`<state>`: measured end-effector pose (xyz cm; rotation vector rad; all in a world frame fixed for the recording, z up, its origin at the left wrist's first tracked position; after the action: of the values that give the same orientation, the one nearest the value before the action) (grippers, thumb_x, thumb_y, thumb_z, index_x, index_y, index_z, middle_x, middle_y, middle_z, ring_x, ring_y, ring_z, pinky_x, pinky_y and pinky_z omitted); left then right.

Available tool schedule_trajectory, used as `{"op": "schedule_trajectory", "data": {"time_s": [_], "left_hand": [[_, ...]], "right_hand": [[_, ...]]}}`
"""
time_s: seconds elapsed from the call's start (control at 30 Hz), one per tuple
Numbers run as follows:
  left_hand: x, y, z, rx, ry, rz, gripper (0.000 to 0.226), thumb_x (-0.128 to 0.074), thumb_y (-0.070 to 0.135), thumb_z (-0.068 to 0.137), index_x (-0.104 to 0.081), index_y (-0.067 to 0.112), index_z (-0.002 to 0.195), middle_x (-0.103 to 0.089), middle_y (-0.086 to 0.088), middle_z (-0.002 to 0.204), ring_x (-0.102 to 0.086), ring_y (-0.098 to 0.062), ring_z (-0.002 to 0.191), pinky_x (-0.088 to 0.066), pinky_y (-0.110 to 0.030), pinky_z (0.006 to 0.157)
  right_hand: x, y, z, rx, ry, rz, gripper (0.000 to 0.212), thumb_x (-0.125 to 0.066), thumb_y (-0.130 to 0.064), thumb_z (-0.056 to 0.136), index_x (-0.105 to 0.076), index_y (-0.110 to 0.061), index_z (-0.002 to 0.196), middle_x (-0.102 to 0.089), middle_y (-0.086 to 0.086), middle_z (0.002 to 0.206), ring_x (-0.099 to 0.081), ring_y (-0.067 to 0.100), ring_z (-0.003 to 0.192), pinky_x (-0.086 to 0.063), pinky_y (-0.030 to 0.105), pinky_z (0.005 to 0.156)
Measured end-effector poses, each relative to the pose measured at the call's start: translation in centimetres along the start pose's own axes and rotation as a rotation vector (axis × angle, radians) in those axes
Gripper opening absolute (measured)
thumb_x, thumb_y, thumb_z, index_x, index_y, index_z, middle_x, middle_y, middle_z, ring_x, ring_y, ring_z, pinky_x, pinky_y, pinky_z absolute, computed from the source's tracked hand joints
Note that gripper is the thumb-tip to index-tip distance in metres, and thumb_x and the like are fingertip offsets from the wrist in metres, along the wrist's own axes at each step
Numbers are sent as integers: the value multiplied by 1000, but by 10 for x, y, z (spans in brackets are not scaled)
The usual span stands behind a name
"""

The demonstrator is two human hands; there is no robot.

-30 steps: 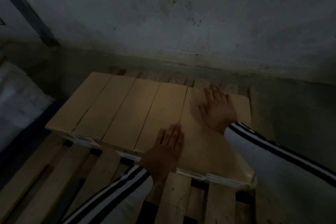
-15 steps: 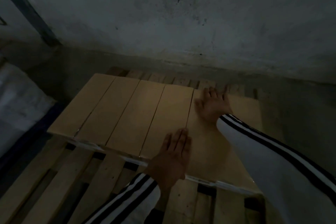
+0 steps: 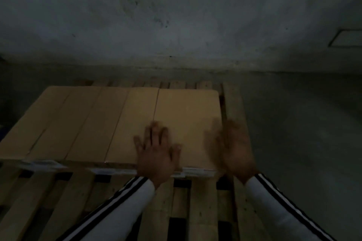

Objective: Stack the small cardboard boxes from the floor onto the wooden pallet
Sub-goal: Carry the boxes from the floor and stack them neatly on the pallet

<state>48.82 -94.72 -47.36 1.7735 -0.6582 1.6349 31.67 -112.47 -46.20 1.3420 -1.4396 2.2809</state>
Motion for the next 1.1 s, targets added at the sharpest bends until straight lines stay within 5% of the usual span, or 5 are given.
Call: {"op": "schedule_trajectory", "data": {"time_s": [0.13, 0.23, 0.57, 0.87, 1.1], "left_hand": [[1, -1, 1, -13, -28, 39, 85, 2, 70, 89, -13, 27, 161, 2, -5, 170, 2, -34, 155, 1, -64, 120], [3, 0, 0, -5, -52, 43, 87, 9, 68, 86, -5, 28, 162, 9, -4, 170, 8, -32, 155, 5, -62, 121], [2, 1, -1, 10, -63, 38, 86, 12, 67, 87, -2, 26, 162, 11, -5, 169, 11, -33, 155, 7, -62, 120], [4, -1, -1, -1, -90, 26, 84, 8, 66, 89, -1, 23, 161, 11, -7, 169, 11, -33, 154, 7, -61, 121], [8, -11, -3, -84, -122, -10, 92, 5, 68, 84, -4, 18, 161, 10, -11, 169, 10, -33, 155, 8, -57, 122]], "right_hand": [[-12, 18, -15, -596, -57, 566, 66, -50, -60, 97, -52, -8, 137, -59, 9, 135, -56, 28, 126, -44, 40, 106], [-48, 7, -25, -623, -251, 775, 47, -62, -33, 98, -52, -19, 142, -63, 5, 132, -62, 26, 117, -49, 45, 104], [-59, 24, -29, -730, -238, 913, 77, -76, -65, 72, -65, -16, 130, -70, 8, 123, -68, 26, 109, -52, 48, 102], [-35, 0, -34, -494, -132, 655, 58, -66, -53, 90, -59, -16, 134, -67, 6, 127, -66, 25, 111, -53, 48, 101], [-11, -45, -34, -55, 54, -142, 66, -53, -33, 101, -29, -6, 155, -22, 22, 163, -29, 41, 144, -26, 50, 117]]}}
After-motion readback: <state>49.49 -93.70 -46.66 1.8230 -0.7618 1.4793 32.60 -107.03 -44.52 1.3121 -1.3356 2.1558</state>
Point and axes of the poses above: each hand's wrist, its own z-axis towards the middle knuckle, its own x-axis out of the back of the hand, y = z × x, the point moved 4 cm from there along z, towards the middle knuckle
